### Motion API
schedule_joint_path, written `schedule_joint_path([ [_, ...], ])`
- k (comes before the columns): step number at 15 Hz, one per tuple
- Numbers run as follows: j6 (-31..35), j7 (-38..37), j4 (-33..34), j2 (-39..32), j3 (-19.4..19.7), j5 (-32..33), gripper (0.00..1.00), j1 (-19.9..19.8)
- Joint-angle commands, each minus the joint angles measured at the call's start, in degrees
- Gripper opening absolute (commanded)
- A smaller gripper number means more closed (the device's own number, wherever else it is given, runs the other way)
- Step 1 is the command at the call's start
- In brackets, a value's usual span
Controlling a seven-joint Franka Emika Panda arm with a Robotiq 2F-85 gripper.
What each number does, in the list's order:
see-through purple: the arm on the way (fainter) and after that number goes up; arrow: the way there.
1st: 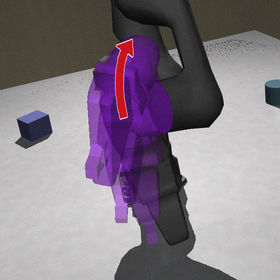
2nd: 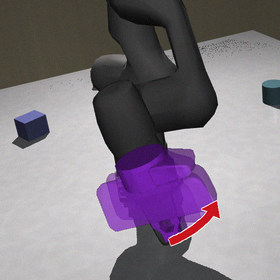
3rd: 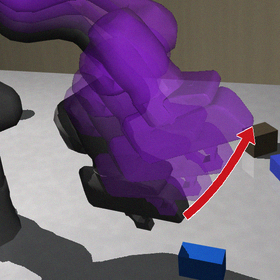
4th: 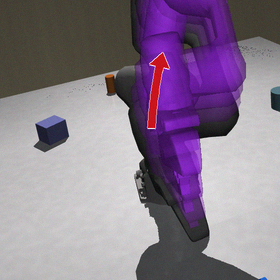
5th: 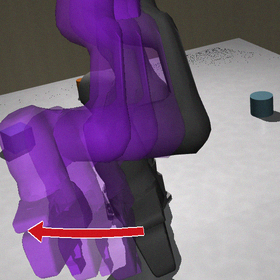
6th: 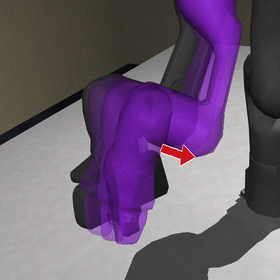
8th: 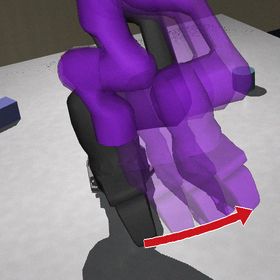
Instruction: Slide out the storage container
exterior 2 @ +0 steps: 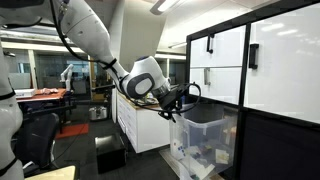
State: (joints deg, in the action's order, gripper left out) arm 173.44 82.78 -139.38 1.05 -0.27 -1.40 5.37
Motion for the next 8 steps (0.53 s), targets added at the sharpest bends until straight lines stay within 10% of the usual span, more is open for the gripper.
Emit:
schedule_joint_path([
  [1,0.04,-3.7,-4.09,4.75,-0.28,3.72,0.69,-0.42],
  [8,-7.99,-14.82,-2.22,8.1,-2.2,12.42,1.0,-0.91],
])
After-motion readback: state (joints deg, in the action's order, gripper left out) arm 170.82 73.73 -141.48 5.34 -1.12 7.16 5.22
